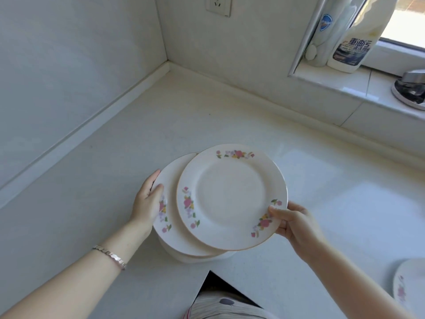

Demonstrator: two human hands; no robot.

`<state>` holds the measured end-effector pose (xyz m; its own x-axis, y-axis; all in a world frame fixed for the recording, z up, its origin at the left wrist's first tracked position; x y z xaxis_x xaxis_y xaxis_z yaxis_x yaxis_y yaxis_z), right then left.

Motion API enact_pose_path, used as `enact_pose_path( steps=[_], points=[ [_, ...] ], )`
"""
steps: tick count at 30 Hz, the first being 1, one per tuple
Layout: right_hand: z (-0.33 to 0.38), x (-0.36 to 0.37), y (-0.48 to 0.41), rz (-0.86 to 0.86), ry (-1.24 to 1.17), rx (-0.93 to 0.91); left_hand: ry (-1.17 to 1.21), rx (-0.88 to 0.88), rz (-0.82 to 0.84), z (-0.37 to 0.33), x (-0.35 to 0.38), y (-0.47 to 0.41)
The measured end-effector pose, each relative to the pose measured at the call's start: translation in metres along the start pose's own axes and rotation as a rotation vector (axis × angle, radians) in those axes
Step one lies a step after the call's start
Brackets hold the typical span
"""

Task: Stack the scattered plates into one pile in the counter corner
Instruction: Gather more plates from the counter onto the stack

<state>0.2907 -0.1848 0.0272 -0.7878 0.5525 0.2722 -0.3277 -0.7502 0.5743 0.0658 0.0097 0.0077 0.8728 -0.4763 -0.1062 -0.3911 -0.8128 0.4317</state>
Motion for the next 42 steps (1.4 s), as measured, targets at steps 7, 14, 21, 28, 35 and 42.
enact_pose_path(
  steps=[7, 14, 21, 28, 35, 42],
  points=[
    [-0.002, 0.02, -0.003, -0.035, 0.228, -0.023, 0.057, 0.02, 0.01, 0.002, 0.001, -0.002],
    [0.002, 0.027, -0.005, -0.058, 0.859, 0.041, 0.079, 0.051, -0.032, 0.01, -0.003, -0.009],
    [0.013, 0.032, -0.017, -0.19, 1.273, 0.021, 0.091, 0.056, -0.005, 0.011, -0.005, -0.011],
    [-0.003, 0.05, -0.053, -0.013, 0.5, -0.069, 0.095, 0.076, 0.04, 0.013, -0.006, -0.013],
    [-0.004, 0.048, -0.054, 0.007, 0.485, -0.105, -0.294, 0.076, -0.028, -0.009, -0.006, -0.004],
    [-0.009, 0.015, -0.036, -0.07, 0.483, -0.048, -0.948, 0.534, 0.046, -0.071, 0.047, -0.01]
  ],
)
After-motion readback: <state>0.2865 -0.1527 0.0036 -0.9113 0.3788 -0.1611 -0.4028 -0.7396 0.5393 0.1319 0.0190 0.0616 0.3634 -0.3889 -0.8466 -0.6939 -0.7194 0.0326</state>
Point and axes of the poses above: each hand's wrist, its own y-axis away from the middle knuckle, its own x-axis out of the palm, z = x × y, the point moved 4 cm from there along -y, towards the middle knuckle, and after that the axes turned 13 degrees about z, right-handed, at the moved point
